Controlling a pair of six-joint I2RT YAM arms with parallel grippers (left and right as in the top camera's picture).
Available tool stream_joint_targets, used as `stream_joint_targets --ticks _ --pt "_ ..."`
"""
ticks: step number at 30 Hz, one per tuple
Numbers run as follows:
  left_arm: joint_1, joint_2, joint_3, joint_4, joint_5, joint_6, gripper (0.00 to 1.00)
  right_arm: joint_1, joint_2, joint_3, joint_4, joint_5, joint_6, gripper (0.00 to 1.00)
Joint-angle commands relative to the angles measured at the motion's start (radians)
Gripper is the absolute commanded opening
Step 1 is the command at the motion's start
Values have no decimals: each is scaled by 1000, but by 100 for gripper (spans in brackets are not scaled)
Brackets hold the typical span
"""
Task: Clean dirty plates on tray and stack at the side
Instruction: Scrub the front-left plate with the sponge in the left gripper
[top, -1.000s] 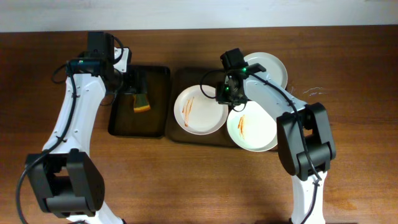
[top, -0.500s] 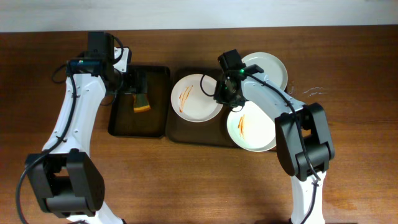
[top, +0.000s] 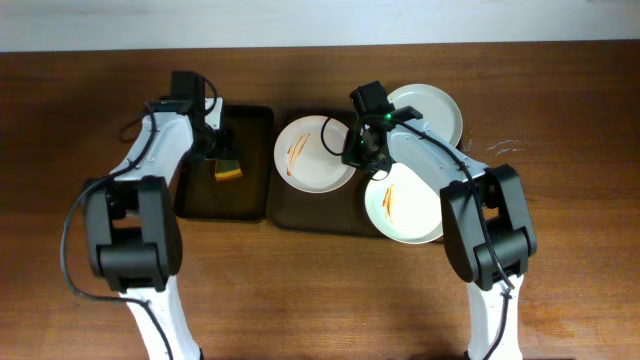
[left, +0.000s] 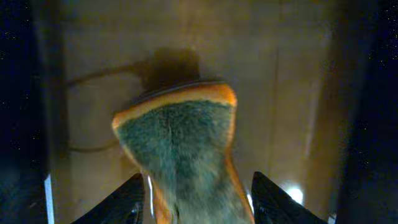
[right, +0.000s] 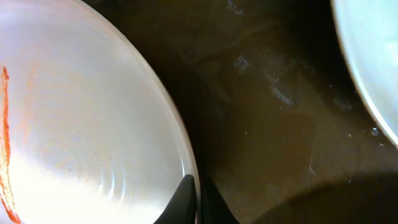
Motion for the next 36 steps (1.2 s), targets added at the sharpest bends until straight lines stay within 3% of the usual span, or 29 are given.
stream_joint_targets --ticks 1,2,3,4,9,13,17,22,26,28,29,31,35,36 --pt "-13 43 12 5 4 1 42 12 26 -6 6 -6 8 4" --pt "-18 45 12 5 4 1 36 12 26 -6 6 -6 8 4" --pt "-23 45 12 10 4 1 23 12 26 -6 6 -6 8 4" --pt "-24 44 12 16 4 1 0 12 26 -6 6 -10 8 4" --pt "-30 -5 184 -130 61 7 0 12 26 -6 6 -11 8 4" --pt "-127 -73 231 -116 146 135 0 12 26 -6 11 -29 8 4" --pt "-254 21 227 19 114 149 0 12 26 -6 12 -30 8 5" --pt "-291 210 225 30 109 134 0 12 26 -6 14 -29 8 5" --pt "-291 219 225 -132 112 134 0 12 26 -6 14 -30 8 5" --pt "-291 219 225 -321 216 204 0 12 26 -6 18 -34 8 6" --pt "-291 219 225 -338 250 229 0 12 26 -6 22 -37 8 5" --pt "-291 219 225 -270 269 229 0 12 26 -6 25 -45 8 6" --pt "-291 219 225 14 260 182 0 12 26 -6 25 -52 8 6" --pt "-291 219 225 60 192 123 0 12 26 -6 25 -52 8 6"
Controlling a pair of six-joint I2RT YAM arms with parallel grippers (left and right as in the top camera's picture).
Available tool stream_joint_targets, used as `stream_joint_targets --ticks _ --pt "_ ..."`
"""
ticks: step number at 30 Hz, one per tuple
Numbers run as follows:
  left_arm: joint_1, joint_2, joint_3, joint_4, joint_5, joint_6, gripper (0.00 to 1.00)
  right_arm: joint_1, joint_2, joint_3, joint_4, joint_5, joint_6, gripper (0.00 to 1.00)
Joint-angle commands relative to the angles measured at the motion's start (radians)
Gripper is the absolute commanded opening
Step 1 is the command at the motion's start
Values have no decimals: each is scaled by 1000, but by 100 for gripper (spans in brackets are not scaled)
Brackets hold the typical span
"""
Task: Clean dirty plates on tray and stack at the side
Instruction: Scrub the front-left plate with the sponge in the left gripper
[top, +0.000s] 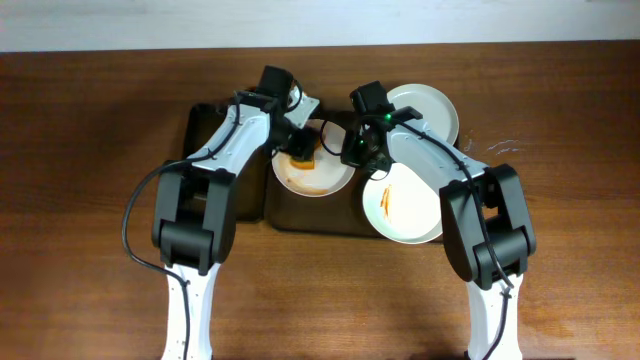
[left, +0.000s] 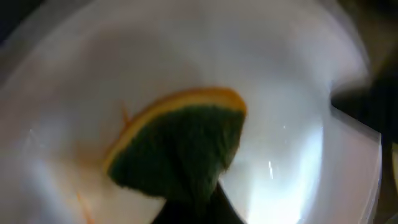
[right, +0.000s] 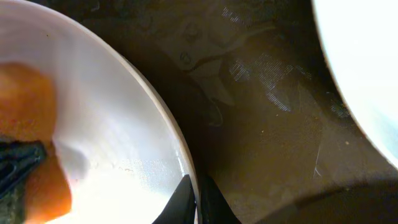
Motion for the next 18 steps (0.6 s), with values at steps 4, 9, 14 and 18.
stream_joint_targets --ticks 4,9,14,18 --pt "-6 26 -8 -47 -508 -372 0 13 21 -6 10 -29 9 6" --pt "-7 26 -8 -240 -9 -177 0 -6 21 -6 10 -130 8 5" --pt "-8 26 -8 -147 25 -177 0 -89 29 -21 48 -366 -158 4" --pt "-34 38 -8 93 71 -177 0 -88 58 -21 69 -417 -156 4"
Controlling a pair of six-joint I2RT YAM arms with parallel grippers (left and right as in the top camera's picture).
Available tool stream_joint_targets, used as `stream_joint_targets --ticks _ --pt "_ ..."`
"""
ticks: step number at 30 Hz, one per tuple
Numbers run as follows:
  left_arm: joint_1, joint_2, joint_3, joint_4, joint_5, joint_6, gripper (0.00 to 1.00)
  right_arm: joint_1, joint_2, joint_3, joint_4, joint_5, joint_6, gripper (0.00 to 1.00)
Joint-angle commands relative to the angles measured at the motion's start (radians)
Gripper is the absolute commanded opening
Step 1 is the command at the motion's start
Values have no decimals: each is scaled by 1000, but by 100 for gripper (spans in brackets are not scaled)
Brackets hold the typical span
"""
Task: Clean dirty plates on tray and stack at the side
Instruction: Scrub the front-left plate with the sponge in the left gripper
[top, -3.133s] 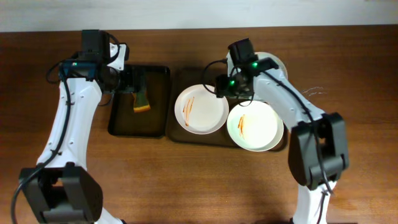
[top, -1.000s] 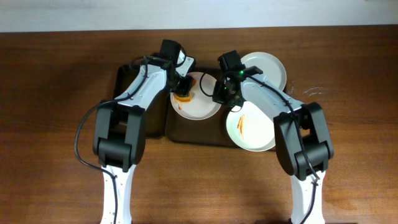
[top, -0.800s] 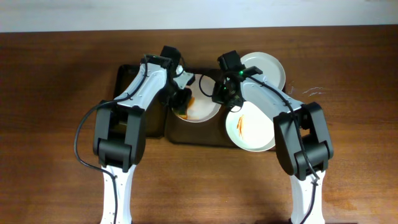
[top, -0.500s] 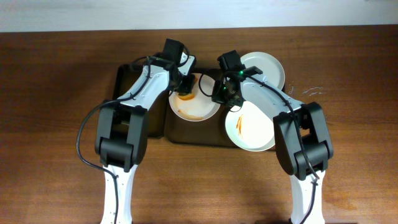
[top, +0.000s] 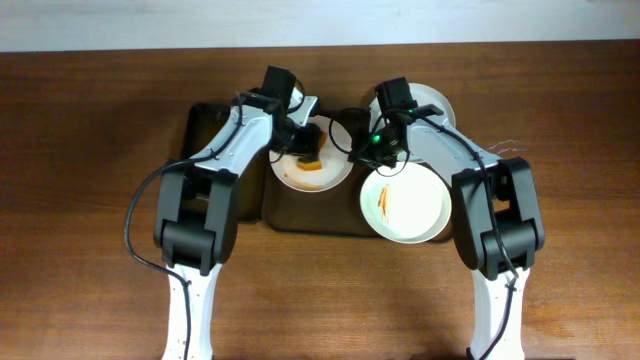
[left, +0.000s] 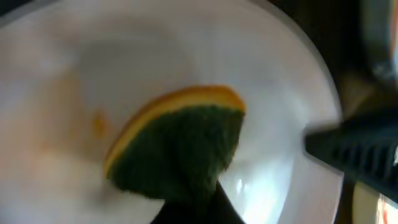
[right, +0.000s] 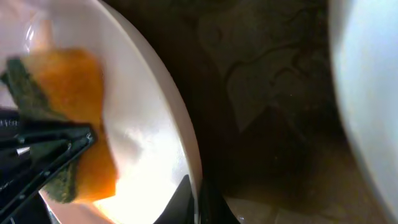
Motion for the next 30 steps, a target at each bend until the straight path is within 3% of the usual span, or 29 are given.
stream_joint_targets --ticks 1,4,5,7,9,10,12,18,20,22,23,26,29,30 --pt "-21 47 -5 107 -4 -2 0 14 23 -9 14 -90 -21 4" --pt "-16 51 -4 65 -303 -380 0 14 23 -9 14 -90 -21 4" --pt "-16 50 -4 38 -342 -439 0 14 23 -9 14 -89 -21 4" --pt "-16 48 26 -67 -341 -486 0 14 23 -9 14 -90 -21 4" --pt "-20 48 96 -196 -241 -496 0 14 23 -9 16 -90 -16 4" --pt "-23 48 117 -255 -152 -565 0 14 23 -9 16 -90 -16 4" --pt "-26 48 120 -323 -121 -729 0 14 23 -9 14 -90 -16 4" --pt "-23 63 120 -95 -248 -754 0 14 23 -9 14 -90 -14 4" --pt "-23 63 120 -166 -265 -813 0 14 23 -9 15 -90 -14 4" --pt "-23 63 120 -317 -352 -1028 0 14 23 -9 14 -90 -14 4" --pt "-23 63 120 -358 -352 -1073 0 14 23 -9 14 -90 -14 4" --pt "-23 63 120 -464 -199 -1098 0 14 23 -9 15 -90 -14 4" --pt "-24 63 120 -594 -192 -1101 0 14 23 -9 14 -90 -13 4" --pt "-24 63 120 -652 -195 -1158 0 14 23 -9 15 -90 -13 4"
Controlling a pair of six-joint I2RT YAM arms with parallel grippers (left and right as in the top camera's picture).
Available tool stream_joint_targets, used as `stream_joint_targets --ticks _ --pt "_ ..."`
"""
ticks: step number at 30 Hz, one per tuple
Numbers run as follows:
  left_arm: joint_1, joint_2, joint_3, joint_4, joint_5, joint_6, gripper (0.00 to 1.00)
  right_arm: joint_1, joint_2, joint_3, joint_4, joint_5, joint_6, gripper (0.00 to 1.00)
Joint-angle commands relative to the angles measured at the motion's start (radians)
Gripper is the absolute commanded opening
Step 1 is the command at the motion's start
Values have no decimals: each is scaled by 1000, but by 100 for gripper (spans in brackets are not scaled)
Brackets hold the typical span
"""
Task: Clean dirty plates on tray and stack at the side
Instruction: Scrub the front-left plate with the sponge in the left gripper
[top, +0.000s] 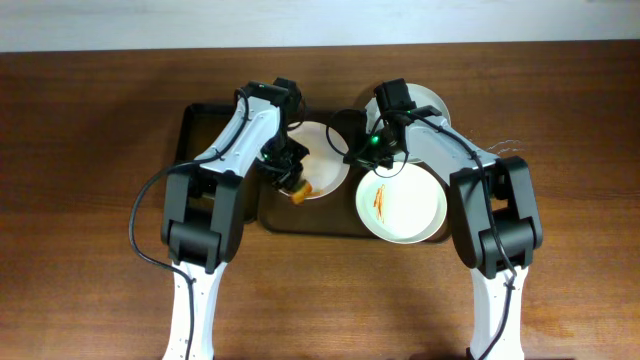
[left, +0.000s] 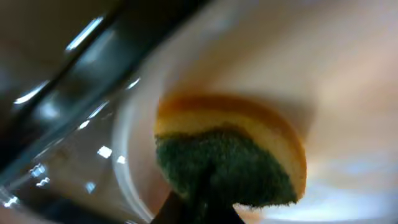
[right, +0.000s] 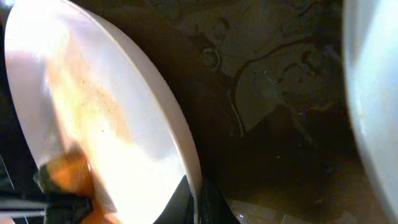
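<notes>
My left gripper (top: 291, 185) is shut on a sponge (left: 233, 155), orange with a green scrub face, pressed on the near-left edge of a white plate (top: 322, 158). That plate stands tilted on the dark tray (top: 340, 215), its right rim pinched by my right gripper (top: 352, 157), which is shut on it; the plate's rim (right: 180, 130) runs between the jaws in the right wrist view. A second white plate (top: 402, 205) with orange streaks lies at the tray's right. A third plate (top: 432, 103) lies behind my right arm.
A second dark tray (top: 200, 130) sits to the left of the plates' tray, mostly under my left arm. Brown wooden table (top: 90, 200) all around. The table's far edge meets a white wall strip.
My left gripper has moved the sponge from the middle of the plate to its near-left edge. The plate is tilted up more steeply in my right gripper and looks largely free of streaks.
At first my left gripper held the sponge over the left tray while my right gripper pinched the streaked plate's rim. Then the sponge was on the plate, smearing the orange marks, then at the plate's middle with the plate shifted right. Now it is at the edge.
</notes>
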Motion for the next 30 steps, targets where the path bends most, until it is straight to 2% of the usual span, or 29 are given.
stream_joint_targets --ticks 1,3,6,10,13,16,22,27,30 --pt "-1 29 -13 -82 17 -90 0 12 11 -8 7 -35 8 4" --pt "-1 29 -13 -34 -12 -99 0 12 11 -8 7 -35 8 4" --pt "-1 29 -13 142 -224 -177 0 12 11 -8 7 -35 8 4" --pt "-2 29 -13 277 -261 -145 0 12 11 -8 8 -35 8 5" --pt "-2 29 -13 374 -260 -10 0 12 11 -8 8 -35 8 5" --pt "-15 30 -13 459 -260 224 0 12 11 -8 8 -35 8 5" --pt "-119 29 -13 465 -256 586 0 12 11 -8 8 -35 8 5" --pt "-136 29 -13 428 -207 591 0 12 11 -8 7 -35 8 5" --pt "-72 29 -13 339 -145 515 0 12 11 -8 8 -35 8 5"
